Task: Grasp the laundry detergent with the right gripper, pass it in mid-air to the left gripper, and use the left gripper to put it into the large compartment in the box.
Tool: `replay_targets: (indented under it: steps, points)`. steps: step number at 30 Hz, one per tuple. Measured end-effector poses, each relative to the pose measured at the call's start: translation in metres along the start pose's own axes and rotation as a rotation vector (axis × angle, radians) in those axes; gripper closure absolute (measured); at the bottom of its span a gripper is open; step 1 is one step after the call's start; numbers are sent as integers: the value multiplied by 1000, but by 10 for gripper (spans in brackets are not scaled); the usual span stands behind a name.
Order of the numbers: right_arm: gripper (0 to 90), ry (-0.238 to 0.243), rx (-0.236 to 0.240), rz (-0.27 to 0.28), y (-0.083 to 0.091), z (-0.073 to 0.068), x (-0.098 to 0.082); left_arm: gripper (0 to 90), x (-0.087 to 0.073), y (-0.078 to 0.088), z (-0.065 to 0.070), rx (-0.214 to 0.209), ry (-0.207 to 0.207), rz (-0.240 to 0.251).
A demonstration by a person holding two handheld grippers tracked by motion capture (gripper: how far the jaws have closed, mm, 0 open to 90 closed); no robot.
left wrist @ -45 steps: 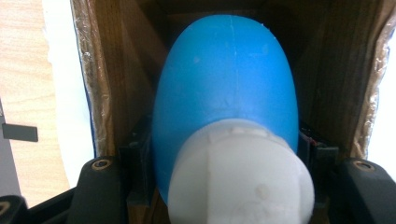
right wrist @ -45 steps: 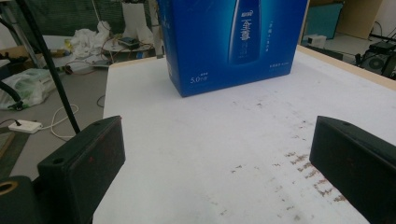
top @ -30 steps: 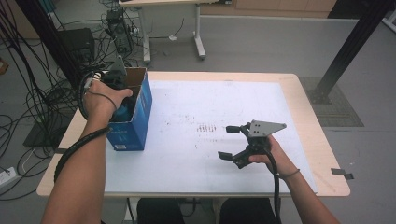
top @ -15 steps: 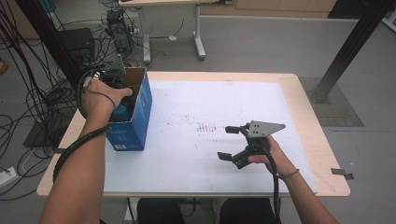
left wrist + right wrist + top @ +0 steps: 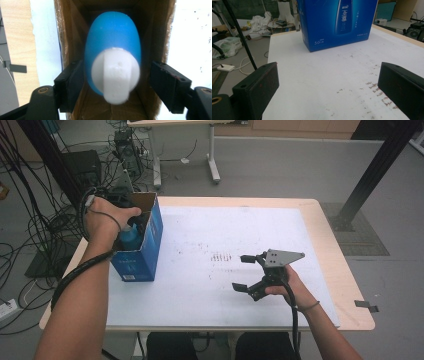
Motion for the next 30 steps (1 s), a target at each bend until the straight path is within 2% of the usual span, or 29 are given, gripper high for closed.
replay_targets:
  steps: [7,13,24,30]
  points:
    - [35,4,-1,5,1,-1,2,251,-4,19,8,11,-14,36]
    - [35,2,-4,4,2,-1,2,203,-12,38,20,33,-49,74]
    - [35,2,-14,7,3,-1,4,113,-28,67,35,32,-100,156]
    - [34,-8,-24,3,3,0,4,91,-38,80,50,25,-153,191]
Point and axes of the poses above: each handheld gripper's, and its own axes: y roughly backward along the jaws, x roughly out of its top, z roughly to its right, the point moved 4 cm from there along -y, roughly forward along the jaws, and after that the axes turned 10 degrees about -x, right-handed, at the moved point
